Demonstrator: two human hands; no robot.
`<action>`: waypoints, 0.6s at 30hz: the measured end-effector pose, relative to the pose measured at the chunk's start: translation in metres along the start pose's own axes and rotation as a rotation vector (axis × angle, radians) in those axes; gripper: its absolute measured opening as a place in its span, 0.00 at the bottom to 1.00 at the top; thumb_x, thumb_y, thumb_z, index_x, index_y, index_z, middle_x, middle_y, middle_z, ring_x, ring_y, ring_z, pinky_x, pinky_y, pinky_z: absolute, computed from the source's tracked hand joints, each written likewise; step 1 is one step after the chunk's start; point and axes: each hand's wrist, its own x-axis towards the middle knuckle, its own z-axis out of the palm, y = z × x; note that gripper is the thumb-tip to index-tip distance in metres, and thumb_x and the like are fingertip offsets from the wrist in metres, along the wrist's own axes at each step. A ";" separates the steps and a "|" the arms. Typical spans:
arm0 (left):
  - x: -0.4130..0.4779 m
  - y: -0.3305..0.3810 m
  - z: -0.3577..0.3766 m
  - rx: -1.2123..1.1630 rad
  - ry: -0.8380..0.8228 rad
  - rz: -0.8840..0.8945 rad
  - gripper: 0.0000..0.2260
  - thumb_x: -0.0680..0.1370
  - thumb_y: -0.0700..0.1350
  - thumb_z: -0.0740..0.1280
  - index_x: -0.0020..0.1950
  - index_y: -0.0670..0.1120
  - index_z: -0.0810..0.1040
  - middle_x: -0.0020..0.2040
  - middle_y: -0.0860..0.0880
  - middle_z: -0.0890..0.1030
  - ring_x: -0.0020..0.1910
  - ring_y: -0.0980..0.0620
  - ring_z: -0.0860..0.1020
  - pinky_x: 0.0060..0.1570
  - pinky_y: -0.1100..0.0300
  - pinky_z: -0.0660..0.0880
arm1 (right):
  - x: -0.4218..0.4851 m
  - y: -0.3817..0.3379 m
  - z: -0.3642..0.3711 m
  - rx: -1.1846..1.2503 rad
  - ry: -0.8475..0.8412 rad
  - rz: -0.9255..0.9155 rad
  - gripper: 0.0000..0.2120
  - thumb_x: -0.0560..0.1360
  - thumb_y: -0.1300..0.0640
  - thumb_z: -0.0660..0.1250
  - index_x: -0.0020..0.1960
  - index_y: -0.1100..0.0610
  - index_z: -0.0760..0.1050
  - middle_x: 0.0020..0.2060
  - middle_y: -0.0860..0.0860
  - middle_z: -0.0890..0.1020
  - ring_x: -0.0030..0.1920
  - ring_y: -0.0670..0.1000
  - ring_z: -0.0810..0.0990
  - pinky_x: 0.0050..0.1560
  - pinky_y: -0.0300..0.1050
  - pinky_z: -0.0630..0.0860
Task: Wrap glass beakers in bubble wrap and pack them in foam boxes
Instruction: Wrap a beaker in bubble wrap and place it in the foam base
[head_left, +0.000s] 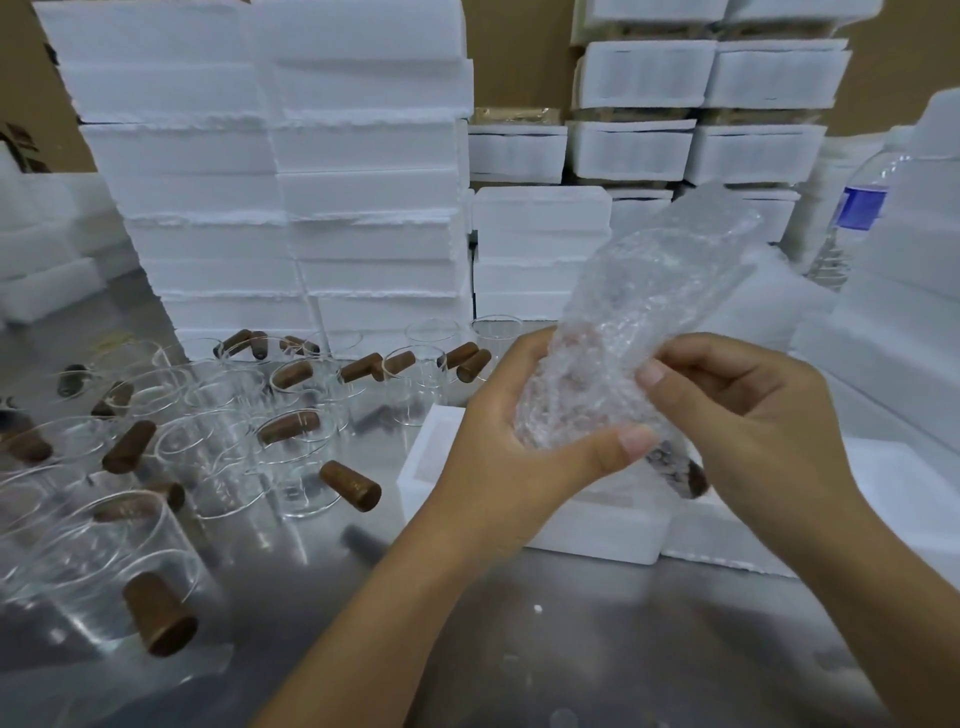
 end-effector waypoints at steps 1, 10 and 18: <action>-0.001 0.000 0.001 0.001 0.001 0.008 0.23 0.67 0.41 0.74 0.60 0.50 0.74 0.53 0.52 0.81 0.51 0.58 0.81 0.44 0.70 0.75 | -0.001 0.000 0.000 0.000 0.022 0.001 0.05 0.68 0.50 0.73 0.34 0.44 0.81 0.30 0.38 0.81 0.32 0.38 0.78 0.31 0.25 0.70; -0.001 0.001 0.002 0.051 -0.026 0.027 0.20 0.70 0.44 0.72 0.60 0.55 0.74 0.55 0.58 0.81 0.54 0.63 0.79 0.48 0.73 0.73 | -0.007 0.003 0.007 -0.246 -0.204 -0.078 0.19 0.75 0.31 0.44 0.48 0.29 0.74 0.51 0.39 0.77 0.58 0.44 0.74 0.60 0.40 0.69; 0.003 -0.006 -0.005 -0.023 0.053 -0.062 0.24 0.65 0.58 0.73 0.59 0.59 0.73 0.58 0.56 0.80 0.59 0.55 0.78 0.58 0.54 0.75 | 0.006 0.006 -0.006 0.078 0.062 0.203 0.32 0.74 0.33 0.43 0.39 0.44 0.84 0.41 0.47 0.85 0.48 0.44 0.82 0.56 0.42 0.72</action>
